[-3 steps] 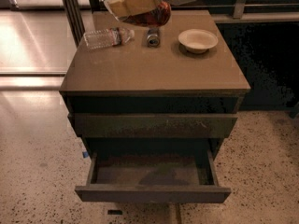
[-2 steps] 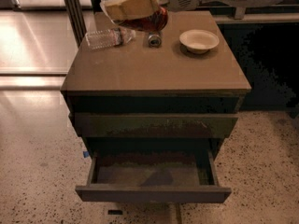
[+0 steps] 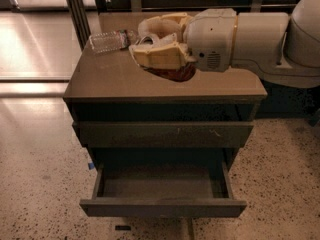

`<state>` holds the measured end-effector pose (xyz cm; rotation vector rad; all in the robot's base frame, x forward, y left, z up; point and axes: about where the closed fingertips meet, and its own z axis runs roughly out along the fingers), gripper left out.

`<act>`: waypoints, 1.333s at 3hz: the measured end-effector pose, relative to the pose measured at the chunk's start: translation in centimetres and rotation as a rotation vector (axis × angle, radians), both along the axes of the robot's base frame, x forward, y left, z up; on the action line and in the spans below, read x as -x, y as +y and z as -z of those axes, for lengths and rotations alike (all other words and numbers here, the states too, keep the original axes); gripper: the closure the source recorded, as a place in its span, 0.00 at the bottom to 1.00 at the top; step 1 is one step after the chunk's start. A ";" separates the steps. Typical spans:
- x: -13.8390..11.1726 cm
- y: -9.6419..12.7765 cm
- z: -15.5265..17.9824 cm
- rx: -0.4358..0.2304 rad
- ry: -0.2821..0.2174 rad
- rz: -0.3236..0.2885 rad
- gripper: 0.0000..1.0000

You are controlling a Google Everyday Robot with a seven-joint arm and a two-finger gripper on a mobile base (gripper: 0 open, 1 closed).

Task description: Place coke can into middle drawer

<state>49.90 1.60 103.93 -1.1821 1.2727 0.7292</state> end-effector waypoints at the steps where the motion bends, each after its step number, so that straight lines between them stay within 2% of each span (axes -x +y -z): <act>1: 1.3 -1.0 2.8 -0.034 0.049 0.048 1.00; 2: 0.7 -2.6 7.0 -0.029 0.111 0.099 1.00; 4: 0.8 -2.2 8.5 -0.046 0.115 0.115 1.00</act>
Offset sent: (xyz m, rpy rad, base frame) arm -0.0194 -0.0306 -0.0738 0.0735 0.1294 -0.1185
